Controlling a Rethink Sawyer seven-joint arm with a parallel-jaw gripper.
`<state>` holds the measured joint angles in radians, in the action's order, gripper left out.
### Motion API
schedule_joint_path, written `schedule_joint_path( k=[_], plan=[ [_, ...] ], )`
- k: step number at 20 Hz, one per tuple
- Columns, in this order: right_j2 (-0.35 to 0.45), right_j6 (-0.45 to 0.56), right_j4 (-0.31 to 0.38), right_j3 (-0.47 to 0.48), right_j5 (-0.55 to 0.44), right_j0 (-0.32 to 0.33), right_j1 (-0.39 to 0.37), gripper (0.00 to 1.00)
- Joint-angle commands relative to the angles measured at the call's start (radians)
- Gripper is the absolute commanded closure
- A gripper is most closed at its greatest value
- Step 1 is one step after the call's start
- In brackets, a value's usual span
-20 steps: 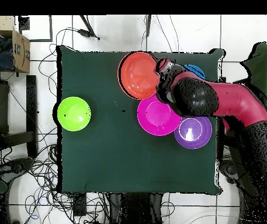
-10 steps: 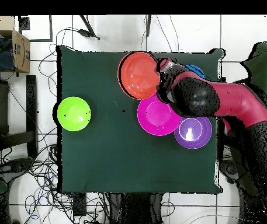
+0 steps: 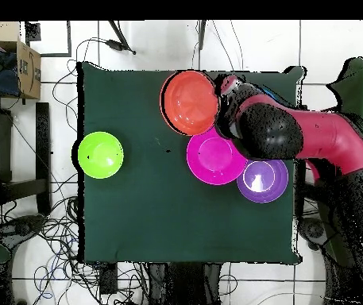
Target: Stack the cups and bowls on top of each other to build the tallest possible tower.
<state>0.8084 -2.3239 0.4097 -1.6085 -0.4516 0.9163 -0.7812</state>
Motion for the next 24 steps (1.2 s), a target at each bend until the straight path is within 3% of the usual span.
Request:
schedule_joint_path(
  k=[1,16,24],
  plan=[
    [-0.040,0.059,0.003,-0.096,-0.090,-0.028,-0.010,0.00],
    [-0.081,0.004,0.039,-0.175,-0.003,-0.061,-0.040,0.00],
    [-0.106,-0.002,0.071,-0.182,0.044,-0.072,-0.021,0.00]
  ],
)
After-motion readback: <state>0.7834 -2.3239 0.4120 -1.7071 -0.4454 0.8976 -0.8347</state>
